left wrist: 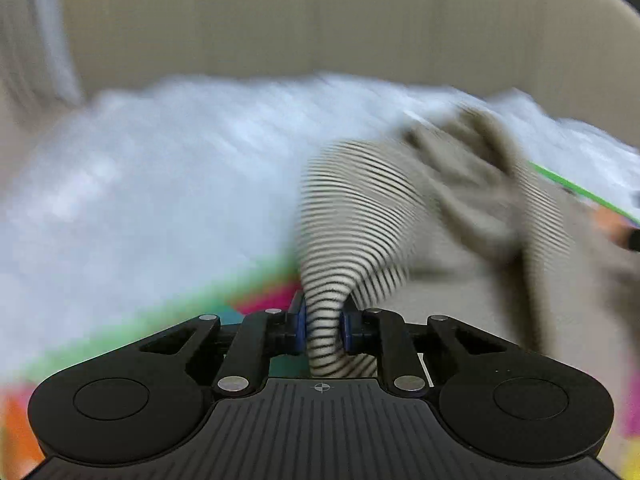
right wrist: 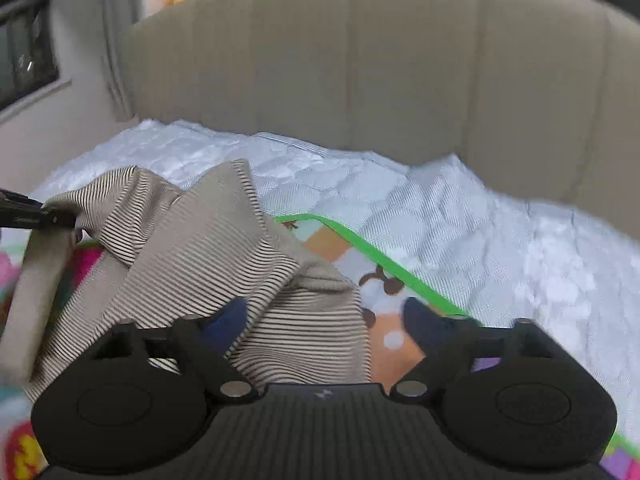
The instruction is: Fold clothes
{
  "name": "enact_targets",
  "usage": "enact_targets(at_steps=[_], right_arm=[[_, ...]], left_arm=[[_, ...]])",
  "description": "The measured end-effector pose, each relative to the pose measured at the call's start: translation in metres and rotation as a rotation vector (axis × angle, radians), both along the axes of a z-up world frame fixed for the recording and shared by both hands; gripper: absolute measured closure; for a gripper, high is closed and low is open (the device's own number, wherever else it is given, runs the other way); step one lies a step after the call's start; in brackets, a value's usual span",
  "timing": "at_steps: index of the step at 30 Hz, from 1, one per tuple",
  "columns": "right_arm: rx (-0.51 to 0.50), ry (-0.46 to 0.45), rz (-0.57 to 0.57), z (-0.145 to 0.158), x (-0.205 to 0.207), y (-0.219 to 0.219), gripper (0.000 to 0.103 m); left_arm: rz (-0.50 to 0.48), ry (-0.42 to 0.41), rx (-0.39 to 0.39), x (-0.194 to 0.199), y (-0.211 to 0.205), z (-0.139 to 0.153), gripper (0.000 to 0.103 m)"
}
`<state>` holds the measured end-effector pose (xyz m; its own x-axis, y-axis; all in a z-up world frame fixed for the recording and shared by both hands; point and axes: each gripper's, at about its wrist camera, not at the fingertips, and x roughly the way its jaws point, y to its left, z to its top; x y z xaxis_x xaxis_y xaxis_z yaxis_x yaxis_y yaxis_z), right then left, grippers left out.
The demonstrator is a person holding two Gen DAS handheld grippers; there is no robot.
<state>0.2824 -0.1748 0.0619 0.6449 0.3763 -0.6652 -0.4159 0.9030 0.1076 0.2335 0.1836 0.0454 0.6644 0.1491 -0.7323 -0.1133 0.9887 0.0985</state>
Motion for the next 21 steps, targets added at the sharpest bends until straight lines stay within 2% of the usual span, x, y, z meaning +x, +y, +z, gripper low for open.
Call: enact_targets(at_steps=[1, 3, 4, 6, 7, 8, 9, 11, 12, 14, 17, 18, 20, 21], right_arm=[[0.012, 0.023, -0.010, -0.001, 0.004, -0.004, 0.043], [0.015, 0.054, -0.019, -0.006, 0.006, -0.008, 0.043], [0.016, 0.068, -0.023, -0.008, 0.007, -0.009, 0.043], [0.017, 0.100, -0.024, -0.015, 0.004, -0.014, 0.043], [0.015, 0.115, -0.028, -0.019, 0.004, -0.014, 0.043], [0.012, 0.129, -0.034, -0.024, 0.005, -0.014, 0.042], [0.010, 0.143, -0.039, -0.028, 0.005, -0.013, 0.042], [0.032, 0.173, -0.064, -0.034, 0.008, -0.015, 0.042], [0.051, 0.192, -0.077, -0.037, 0.010, -0.017, 0.042], [0.067, 0.217, -0.081, -0.043, 0.013, -0.015, 0.037], [0.089, 0.253, -0.083, -0.052, 0.016, -0.012, 0.033], [0.074, 0.246, -0.070, -0.052, 0.014, -0.009, 0.035], [0.039, 0.242, -0.008, -0.052, 0.007, 0.000, 0.072], [0.021, 0.241, 0.024, -0.052, 0.003, 0.004, 0.078]], left_arm=[[0.034, -0.023, 0.031, 0.005, 0.010, 0.003, 0.083], [0.092, -0.056, 0.080, 0.012, 0.025, 0.009, 0.075], [0.115, -0.065, 0.099, 0.012, 0.030, 0.012, 0.064], [0.159, -0.082, 0.119, 0.009, 0.039, 0.019, 0.060], [0.165, -0.079, 0.082, 0.003, 0.041, 0.023, 0.052], [0.154, -0.062, -0.011, -0.005, 0.043, 0.027, 0.042], [0.131, -0.038, -0.120, -0.015, 0.044, 0.028, 0.038], [0.065, 0.021, -0.334, -0.034, 0.040, 0.025, 0.024], [0.024, 0.063, -0.396, -0.041, 0.030, 0.019, 0.022], [-0.052, 0.150, -0.461, -0.051, 0.007, 0.004, 0.022], [-0.096, 0.230, -0.435, -0.052, -0.022, -0.015, 0.022], [-0.099, 0.250, -0.423, -0.052, -0.030, -0.021, 0.023], [-0.092, 0.278, -0.391, -0.050, -0.042, -0.031, 0.024], [-0.089, 0.277, -0.368, -0.049, -0.047, -0.031, 0.024]])
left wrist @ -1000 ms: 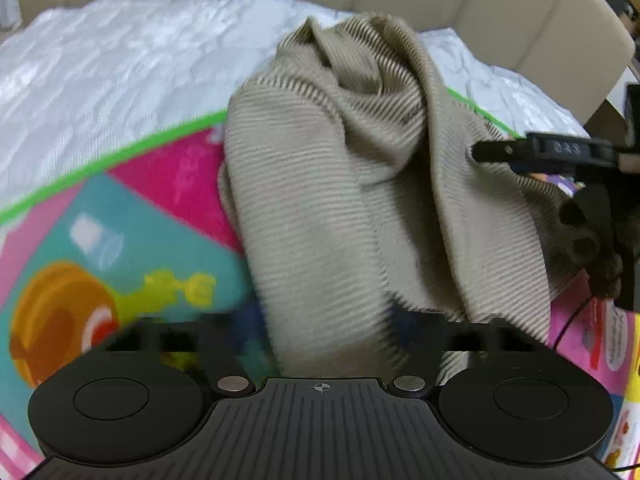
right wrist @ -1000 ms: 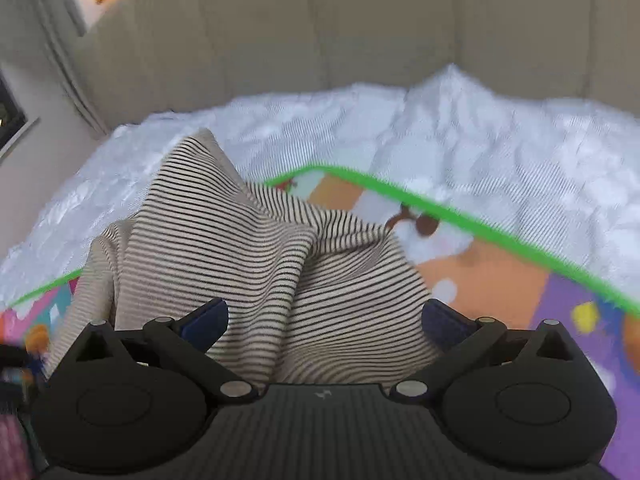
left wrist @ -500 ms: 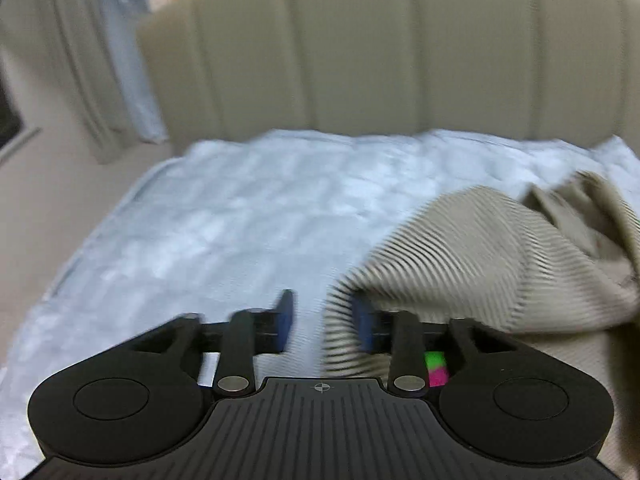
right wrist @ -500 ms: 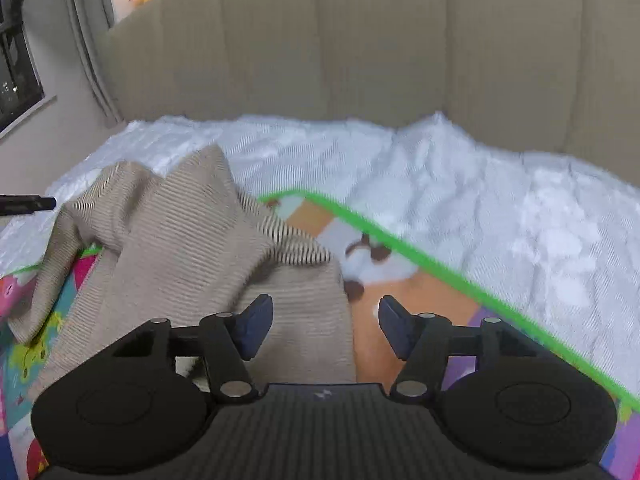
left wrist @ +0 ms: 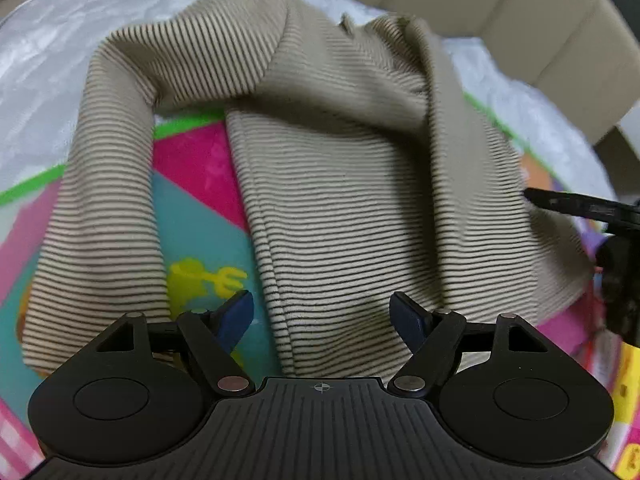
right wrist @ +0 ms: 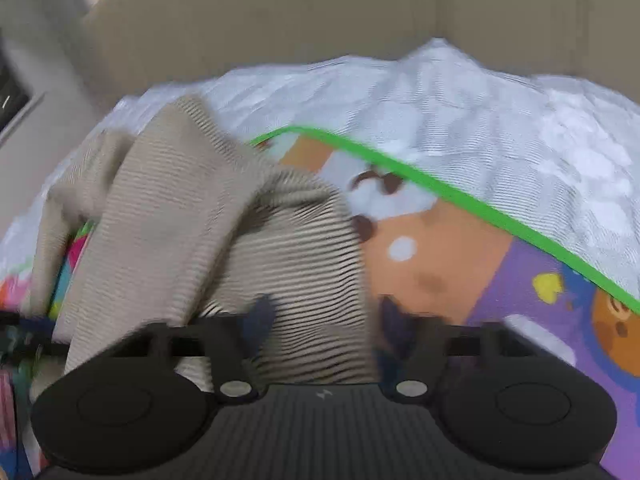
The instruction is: Fold clothes
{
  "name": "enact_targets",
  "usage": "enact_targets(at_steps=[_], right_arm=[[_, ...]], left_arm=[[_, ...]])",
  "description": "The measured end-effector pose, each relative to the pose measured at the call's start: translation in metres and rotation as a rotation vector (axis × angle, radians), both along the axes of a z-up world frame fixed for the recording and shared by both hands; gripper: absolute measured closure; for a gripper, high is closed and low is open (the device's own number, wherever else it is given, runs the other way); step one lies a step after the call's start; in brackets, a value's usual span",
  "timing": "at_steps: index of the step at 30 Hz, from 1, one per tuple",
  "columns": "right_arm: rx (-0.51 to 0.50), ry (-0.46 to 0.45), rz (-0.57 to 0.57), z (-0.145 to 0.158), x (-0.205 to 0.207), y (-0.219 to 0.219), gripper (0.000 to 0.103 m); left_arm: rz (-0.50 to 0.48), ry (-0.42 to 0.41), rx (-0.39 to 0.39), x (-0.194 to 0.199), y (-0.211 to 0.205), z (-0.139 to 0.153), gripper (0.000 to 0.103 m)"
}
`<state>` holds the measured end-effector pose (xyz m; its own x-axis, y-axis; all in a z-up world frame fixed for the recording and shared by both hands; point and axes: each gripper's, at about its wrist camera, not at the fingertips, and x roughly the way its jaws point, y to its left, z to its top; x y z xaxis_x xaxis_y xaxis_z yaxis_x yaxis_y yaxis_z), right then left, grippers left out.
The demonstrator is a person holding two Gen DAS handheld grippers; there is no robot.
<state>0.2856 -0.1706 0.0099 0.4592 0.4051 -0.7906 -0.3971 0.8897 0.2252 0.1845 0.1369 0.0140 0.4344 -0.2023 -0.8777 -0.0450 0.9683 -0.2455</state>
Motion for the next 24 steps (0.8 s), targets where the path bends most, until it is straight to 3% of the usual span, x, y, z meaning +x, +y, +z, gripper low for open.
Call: enact_targets(at_steps=[1, 2, 4, 7, 8, 13, 18, 20, 22, 24], right_arm=[[-0.008, 0.004, 0.028, 0.000, -0.008, 0.004, 0.086], [-0.015, 0.009, 0.055, 0.001, -0.016, 0.008, 0.090], [-0.011, 0.022, 0.099, 0.001, -0.034, 0.013, 0.092], [0.011, 0.070, 0.169, 0.002, -0.068, 0.017, 0.092], [0.009, 0.085, 0.197, 0.003, -0.079, 0.017, 0.092], [0.011, 0.173, 0.296, 0.010, -0.131, 0.005, 0.093], [0.029, 0.197, 0.286, 0.020, -0.153, -0.019, 0.092], [0.057, 0.117, 0.246, 0.038, -0.150, -0.031, 0.085], [0.027, -0.025, 0.245, 0.060, -0.146, -0.031, 0.076], [-0.033, -0.139, 0.315, 0.074, -0.147, -0.019, 0.061]], left_arm=[[-0.004, -0.003, 0.023, 0.000, -0.004, 0.000, 0.031], [-0.023, -0.008, 0.062, -0.003, -0.010, 0.001, 0.045], [-0.061, -0.016, 0.125, -0.012, -0.017, 0.003, 0.060], [-0.047, 0.024, 0.086, -0.025, -0.010, 0.005, 0.083], [-0.047, 0.047, 0.071, -0.032, -0.010, 0.005, 0.085], [-0.134, 0.160, 0.038, -0.082, -0.012, 0.008, 0.085], [-0.258, 0.271, -0.043, -0.124, -0.020, 0.006, 0.080], [-0.295, 0.287, -0.092, -0.133, -0.021, 0.006, 0.062], [-0.290, 0.265, -0.142, -0.128, -0.017, 0.015, 0.056], [-0.262, 0.206, -0.156, -0.118, -0.010, 0.026, 0.050]])
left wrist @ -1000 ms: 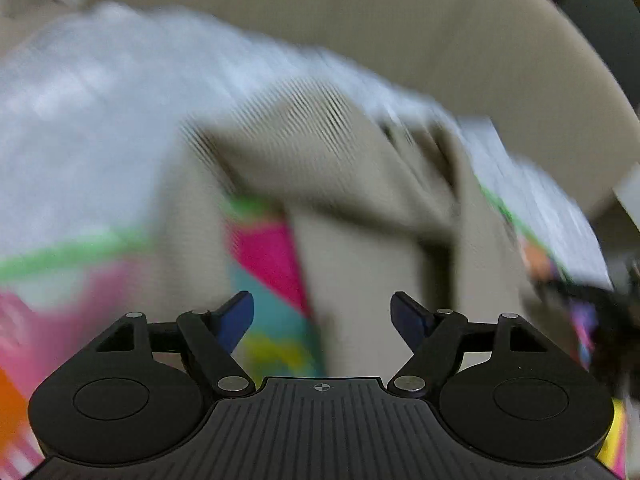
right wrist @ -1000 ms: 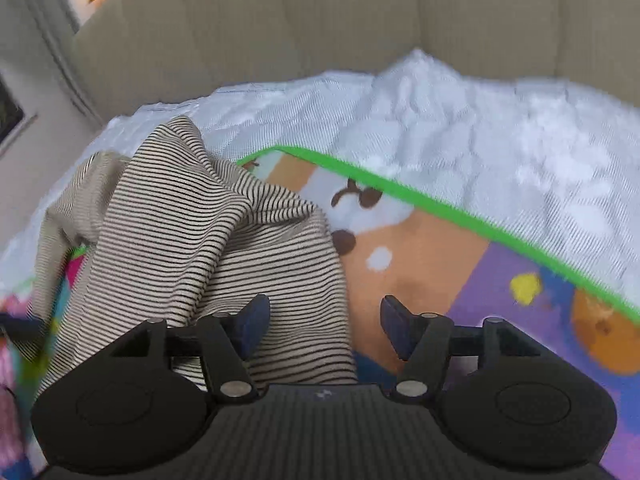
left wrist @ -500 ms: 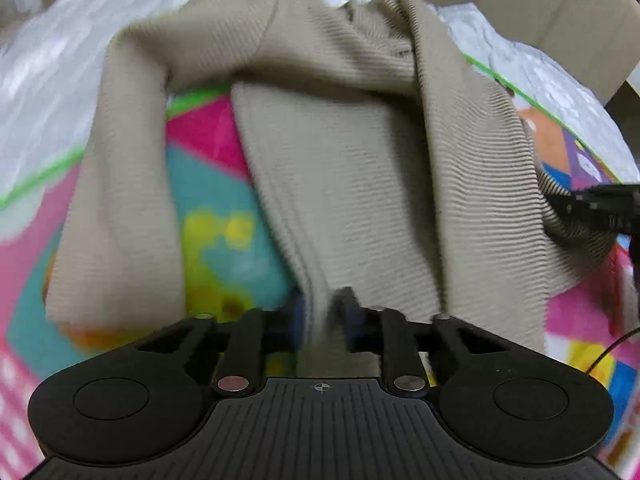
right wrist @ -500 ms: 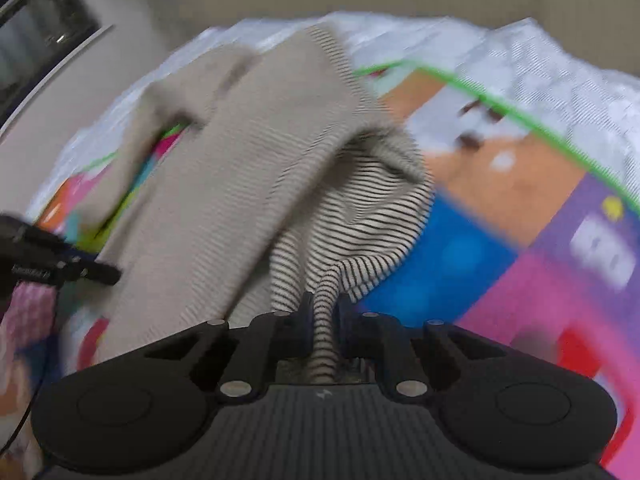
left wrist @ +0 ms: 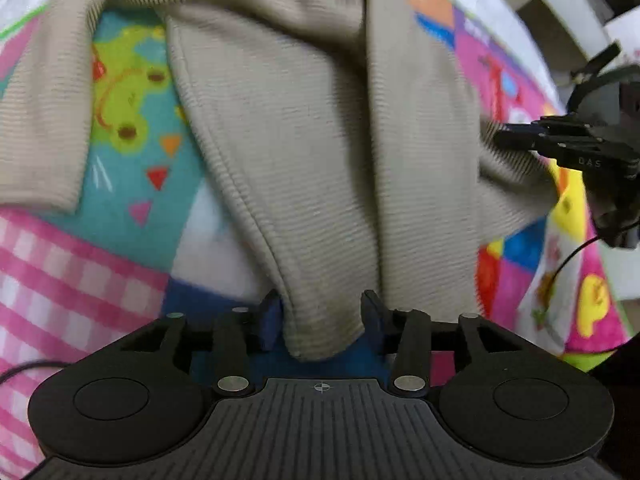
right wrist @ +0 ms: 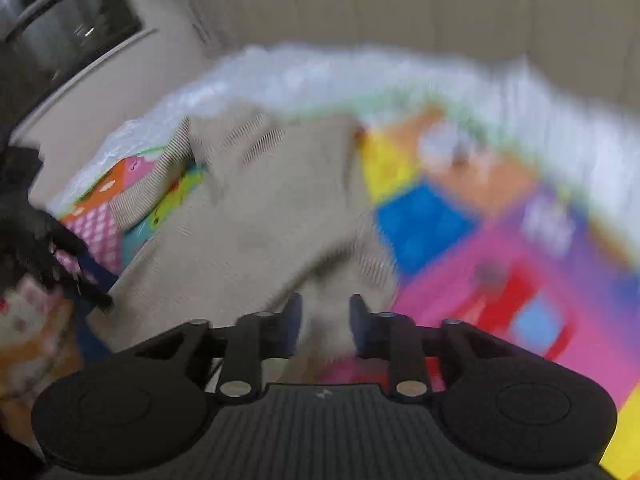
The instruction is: Fold clothes
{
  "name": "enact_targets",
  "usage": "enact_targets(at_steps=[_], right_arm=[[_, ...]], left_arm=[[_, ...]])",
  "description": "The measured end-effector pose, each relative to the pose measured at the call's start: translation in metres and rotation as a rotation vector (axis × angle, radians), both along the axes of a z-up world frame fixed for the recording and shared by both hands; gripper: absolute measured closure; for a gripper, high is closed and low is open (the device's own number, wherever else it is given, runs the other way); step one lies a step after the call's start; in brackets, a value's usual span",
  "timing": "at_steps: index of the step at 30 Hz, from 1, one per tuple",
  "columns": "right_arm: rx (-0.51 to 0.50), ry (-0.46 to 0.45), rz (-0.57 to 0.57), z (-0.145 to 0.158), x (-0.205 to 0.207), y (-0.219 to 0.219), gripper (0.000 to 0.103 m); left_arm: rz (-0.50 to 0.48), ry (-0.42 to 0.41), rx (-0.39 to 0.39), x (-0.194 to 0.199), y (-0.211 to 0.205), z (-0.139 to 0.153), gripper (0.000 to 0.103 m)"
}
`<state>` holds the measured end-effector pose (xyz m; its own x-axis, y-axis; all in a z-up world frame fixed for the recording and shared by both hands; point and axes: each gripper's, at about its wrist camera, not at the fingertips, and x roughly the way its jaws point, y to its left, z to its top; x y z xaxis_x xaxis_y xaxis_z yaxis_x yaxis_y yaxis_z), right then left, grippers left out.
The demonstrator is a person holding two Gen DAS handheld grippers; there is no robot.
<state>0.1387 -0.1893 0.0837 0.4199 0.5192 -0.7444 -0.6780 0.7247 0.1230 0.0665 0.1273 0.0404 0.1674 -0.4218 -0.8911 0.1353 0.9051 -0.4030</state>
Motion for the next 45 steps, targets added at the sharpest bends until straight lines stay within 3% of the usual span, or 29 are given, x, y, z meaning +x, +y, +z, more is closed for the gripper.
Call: enact_targets(at_steps=[1, 4, 8, 11, 15, 18, 20, 23, 28, 30, 33, 34, 36, 38, 42, 45], right_arm=[[-0.010, -0.012, 0.020, 0.002, 0.002, 0.009, 0.053], [0.037, 0.072, -0.005, -0.008, 0.015, 0.029, 0.052], [0.069, 0.167, -0.082, -0.029, 0.036, 0.049, 0.050], [0.081, 0.126, -0.137, -0.032, 0.041, 0.055, 0.050], [-0.008, -0.094, -0.028, -0.017, 0.026, 0.091, 0.047], [-0.033, -0.154, -0.028, -0.012, 0.032, 0.122, 0.046], [-0.033, -0.175, -0.062, -0.011, 0.043, 0.139, 0.043], [-0.065, -0.175, -0.075, -0.017, 0.059, 0.164, 0.040], [-0.111, -0.118, -0.095, -0.028, 0.066, 0.178, 0.040], [-0.101, -0.119, -0.051, -0.027, 0.048, 0.164, 0.040], [-0.090, -0.137, 0.101, -0.030, 0.004, 0.142, 0.040], [-0.085, -0.129, 0.143, -0.031, -0.008, 0.135, 0.040], [-0.075, -0.111, 0.226, -0.033, -0.031, 0.121, 0.042], [-0.020, -0.009, 0.239, -0.032, -0.041, 0.101, 0.052], [0.038, 0.224, 0.169, -0.042, -0.041, 0.069, 0.057], [0.020, 0.267, 0.098, -0.050, -0.044, 0.056, 0.058]], left_arm=[[0.017, -0.032, 0.000, 0.006, 0.003, 0.006, 0.045], [0.078, -0.126, 0.016, 0.034, 0.009, 0.019, 0.034], [0.224, -0.198, 0.006, 0.072, 0.024, 0.023, 0.030], [0.322, -0.184, 0.008, 0.100, 0.036, 0.011, 0.028], [0.394, -0.246, 0.112, 0.131, 0.037, -0.001, 0.029], [0.404, -0.342, 0.196, 0.147, 0.036, 0.003, 0.039], [0.451, -0.372, 0.258, 0.154, 0.042, 0.004, 0.074], [0.509, -0.421, 0.339, 0.156, 0.059, 0.007, 0.081], [0.596, -0.502, 0.500, 0.136, 0.101, 0.017, 0.083], [0.640, -0.491, 0.490, 0.128, 0.120, 0.022, 0.080], [0.649, -0.451, 0.358, 0.112, 0.134, 0.027, 0.058], [0.628, -0.436, 0.321, 0.105, 0.132, 0.026, 0.046], [0.556, -0.404, 0.256, 0.093, 0.120, 0.022, 0.041], [0.461, -0.371, 0.206, 0.083, 0.100, 0.015, 0.033], [0.294, -0.351, 0.147, 0.069, 0.059, 0.012, 0.026], [0.257, -0.351, 0.121, 0.066, 0.043, 0.015, 0.018]])
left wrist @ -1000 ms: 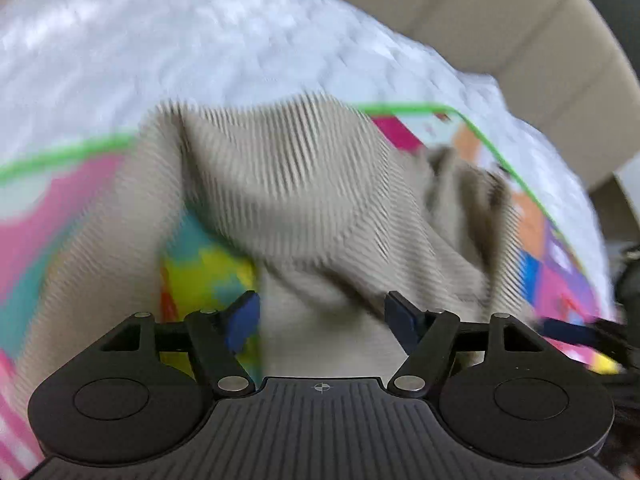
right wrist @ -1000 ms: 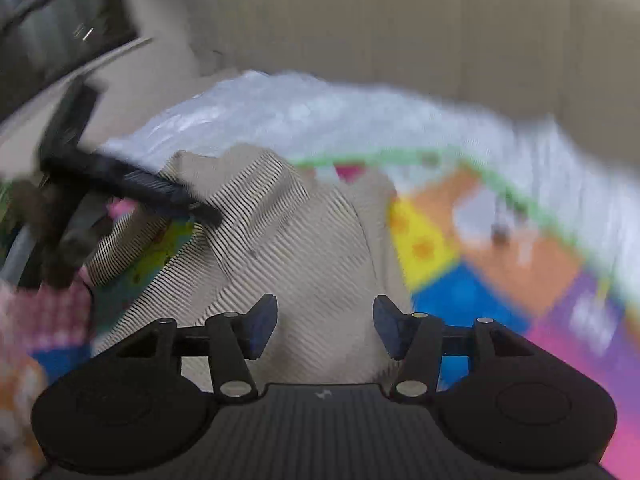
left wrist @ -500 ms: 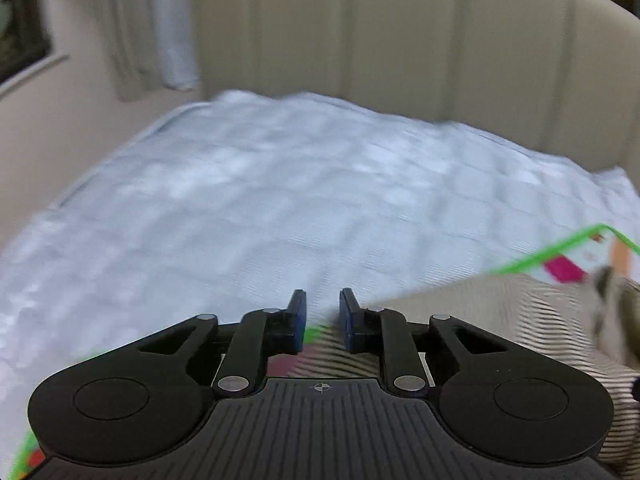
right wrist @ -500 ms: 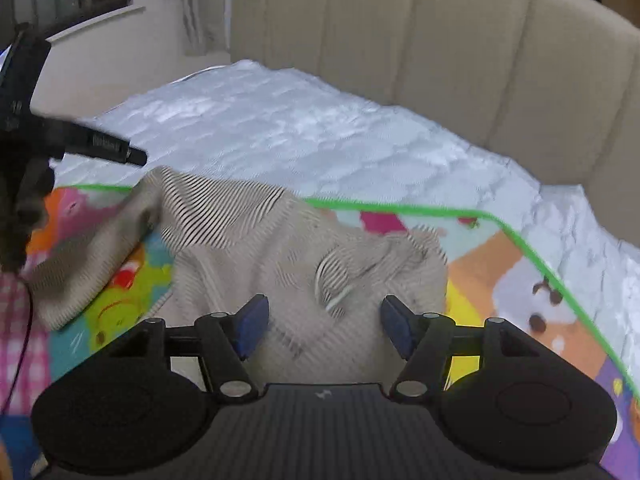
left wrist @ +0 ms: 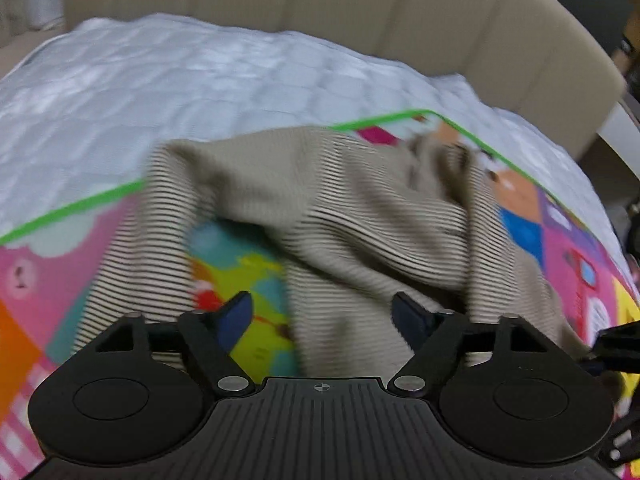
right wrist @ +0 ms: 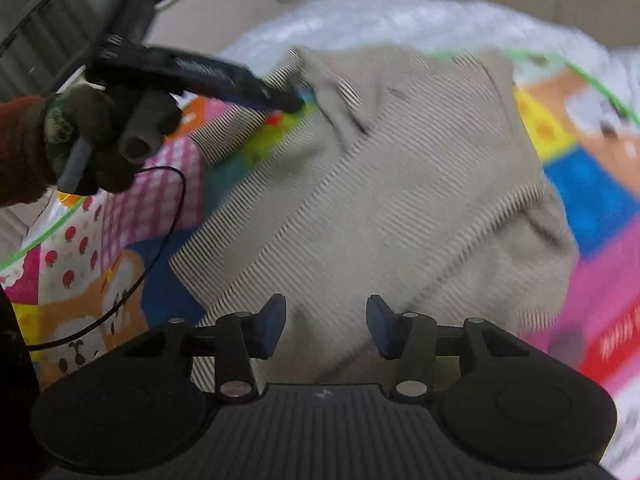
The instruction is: Fold clothes
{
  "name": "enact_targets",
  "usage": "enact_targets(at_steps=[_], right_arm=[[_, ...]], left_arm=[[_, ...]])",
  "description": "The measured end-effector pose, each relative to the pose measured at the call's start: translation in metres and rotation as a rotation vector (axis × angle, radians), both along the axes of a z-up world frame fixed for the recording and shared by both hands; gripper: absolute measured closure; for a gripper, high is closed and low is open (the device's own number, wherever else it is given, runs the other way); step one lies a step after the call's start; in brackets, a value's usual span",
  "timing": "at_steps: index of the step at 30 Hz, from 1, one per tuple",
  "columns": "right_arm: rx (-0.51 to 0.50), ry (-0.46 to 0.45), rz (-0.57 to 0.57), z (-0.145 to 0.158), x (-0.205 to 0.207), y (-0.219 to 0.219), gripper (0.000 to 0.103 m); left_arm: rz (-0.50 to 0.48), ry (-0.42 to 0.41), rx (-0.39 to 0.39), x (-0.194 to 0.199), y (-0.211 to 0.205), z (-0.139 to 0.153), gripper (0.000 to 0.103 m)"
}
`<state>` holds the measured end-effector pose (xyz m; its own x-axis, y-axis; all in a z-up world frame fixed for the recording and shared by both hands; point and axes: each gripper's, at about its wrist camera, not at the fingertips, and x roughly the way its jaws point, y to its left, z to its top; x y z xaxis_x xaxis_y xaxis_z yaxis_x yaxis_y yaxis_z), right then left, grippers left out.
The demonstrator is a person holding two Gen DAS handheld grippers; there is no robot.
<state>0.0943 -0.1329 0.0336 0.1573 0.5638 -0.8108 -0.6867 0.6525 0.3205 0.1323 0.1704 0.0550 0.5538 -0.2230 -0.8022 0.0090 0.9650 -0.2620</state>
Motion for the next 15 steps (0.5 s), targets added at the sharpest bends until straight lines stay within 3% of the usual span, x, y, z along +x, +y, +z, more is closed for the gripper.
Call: enact_targets(at_steps=[6, 8, 9, 12, 15], right_arm=[[-0.005, 0.010, -0.106, -0.011, 0.001, -0.003, 0.060], [0.024, 0.023, -0.103, -0.017, 0.006, 0.004, 0.091], [0.040, 0.018, -0.098, -0.014, 0.014, 0.009, 0.093], [0.115, -0.095, -0.095, 0.008, 0.037, 0.011, 0.095], [0.115, -0.254, -0.189, 0.040, 0.077, -0.003, 0.096]], left_arm=[[0.007, 0.014, -0.048, -0.002, -0.014, 0.004, 0.012], [0.016, 0.025, -0.066, -0.003, -0.013, 0.003, 0.009], [0.021, 0.030, -0.074, -0.004, -0.013, 0.001, 0.009], [0.050, 0.058, -0.093, 0.000, -0.014, -0.004, 0.009], [0.075, 0.070, -0.113, 0.004, -0.012, -0.005, 0.009]])
